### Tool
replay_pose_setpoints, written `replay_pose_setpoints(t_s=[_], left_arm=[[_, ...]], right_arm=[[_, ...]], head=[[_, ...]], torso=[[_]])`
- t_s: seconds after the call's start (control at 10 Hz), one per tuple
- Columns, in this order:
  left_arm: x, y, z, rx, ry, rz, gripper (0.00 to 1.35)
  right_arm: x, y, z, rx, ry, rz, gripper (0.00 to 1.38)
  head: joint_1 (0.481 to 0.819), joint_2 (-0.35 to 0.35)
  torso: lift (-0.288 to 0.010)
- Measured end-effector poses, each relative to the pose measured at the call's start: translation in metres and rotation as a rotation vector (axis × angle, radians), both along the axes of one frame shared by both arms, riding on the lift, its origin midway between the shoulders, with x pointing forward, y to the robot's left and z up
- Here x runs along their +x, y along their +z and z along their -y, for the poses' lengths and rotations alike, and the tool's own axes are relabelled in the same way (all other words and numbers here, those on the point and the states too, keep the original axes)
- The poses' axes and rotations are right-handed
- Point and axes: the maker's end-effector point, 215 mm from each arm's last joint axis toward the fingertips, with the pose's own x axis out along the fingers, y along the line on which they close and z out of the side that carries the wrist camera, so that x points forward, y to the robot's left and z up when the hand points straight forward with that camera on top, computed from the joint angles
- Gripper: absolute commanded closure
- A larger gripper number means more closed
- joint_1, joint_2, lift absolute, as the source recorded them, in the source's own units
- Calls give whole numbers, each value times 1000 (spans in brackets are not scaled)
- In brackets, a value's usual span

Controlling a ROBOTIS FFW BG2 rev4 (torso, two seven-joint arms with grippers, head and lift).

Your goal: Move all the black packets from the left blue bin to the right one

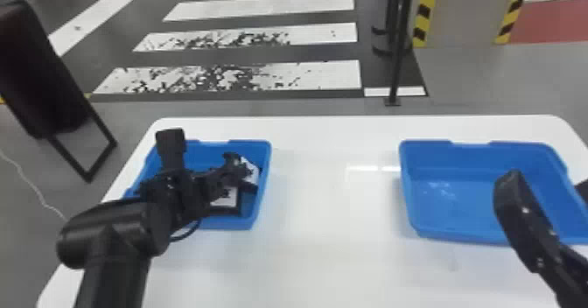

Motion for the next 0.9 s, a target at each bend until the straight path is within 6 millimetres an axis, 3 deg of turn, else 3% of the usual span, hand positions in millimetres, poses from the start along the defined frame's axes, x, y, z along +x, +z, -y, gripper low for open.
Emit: replay_pose_setpoints(t_s=[0.1, 0.2, 0.5, 0.7, 0.9], left_arm=[[-1, -1, 6, 6, -18, -7, 1328], [-1, -3, 6, 19, -20, -12, 1207], [0, 8, 12, -28, -25, 47, 1204], [-22, 37, 17, -95, -41, 116, 1204], [-52, 84, 37, -171, -91, 207, 1204]], right_arm=[[0, -1, 0, 2, 0, -1, 121], [0, -1, 0, 4, 0, -3, 121], [0, -3, 0, 8, 1, -6, 121], [0, -2, 0, 13, 3, -6, 121], [-1, 2, -2, 31, 18, 1, 119]], head=[[695, 144], [695, 141], [695, 139], [695, 132], [695, 116]], torso=[[-140], [-140], [-140], [-140], [-140]])
